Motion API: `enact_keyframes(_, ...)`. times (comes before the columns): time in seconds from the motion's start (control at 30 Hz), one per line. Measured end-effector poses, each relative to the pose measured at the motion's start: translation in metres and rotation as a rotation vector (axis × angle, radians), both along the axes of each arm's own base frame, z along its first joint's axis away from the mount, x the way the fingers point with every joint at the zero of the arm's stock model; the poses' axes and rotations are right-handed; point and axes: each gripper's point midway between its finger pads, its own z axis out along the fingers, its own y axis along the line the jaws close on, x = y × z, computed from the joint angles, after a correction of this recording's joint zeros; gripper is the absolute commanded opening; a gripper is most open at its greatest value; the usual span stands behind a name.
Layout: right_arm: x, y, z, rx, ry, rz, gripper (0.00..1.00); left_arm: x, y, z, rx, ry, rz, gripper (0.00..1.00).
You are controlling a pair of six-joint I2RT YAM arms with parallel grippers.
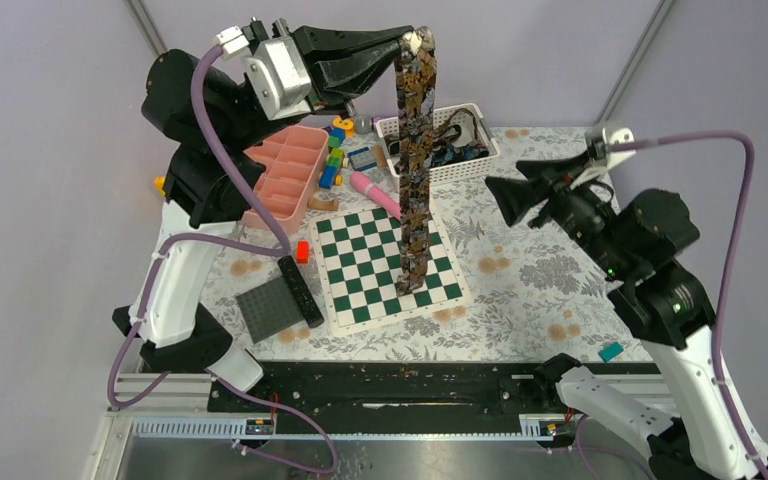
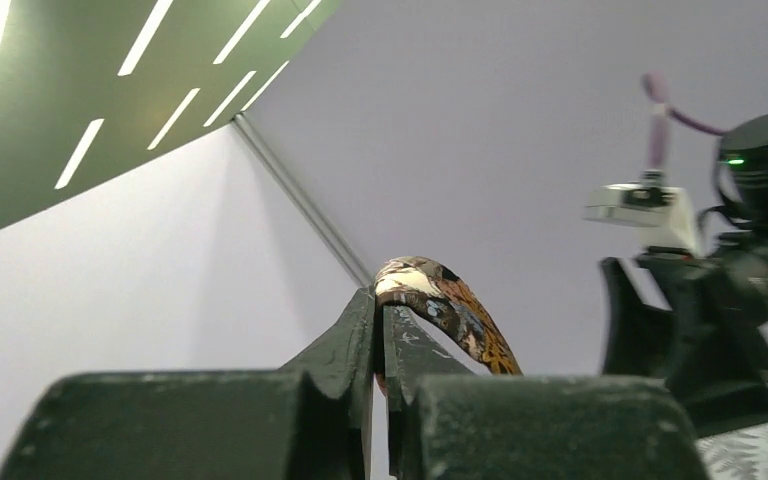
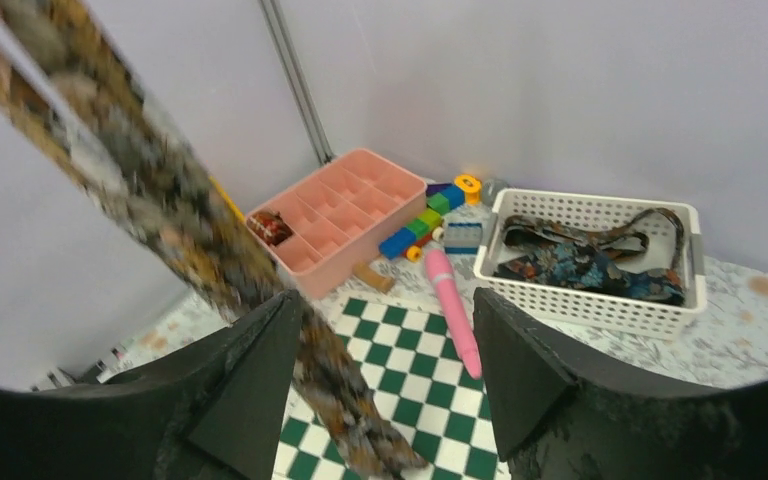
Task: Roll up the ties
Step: Flatten out the tie at the center of the board.
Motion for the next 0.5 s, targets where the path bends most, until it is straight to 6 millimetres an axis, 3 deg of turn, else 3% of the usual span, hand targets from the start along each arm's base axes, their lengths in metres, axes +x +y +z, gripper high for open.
enact_keyframes(0.13,-0.015,-0.011,-0.021,-0.058,-0.014,-0.002,0.72,0.012,-0.001,0.003,-0.017,-0.024,0.046,0.00)
enact_keyframes(0.27,-0.020,-0.009,-0.040,-0.115,-0.022,0.032,0.71,0.023,-0.005,0.000,-0.018,-0.024,0.069,0.00)
enact_keyframes(0.5,-0.027,0.034,-0.089,-0.252,-0.015,0.308,0.74,0.025,-0.006,-0.001,-0.016,-0.021,0.072,0.00)
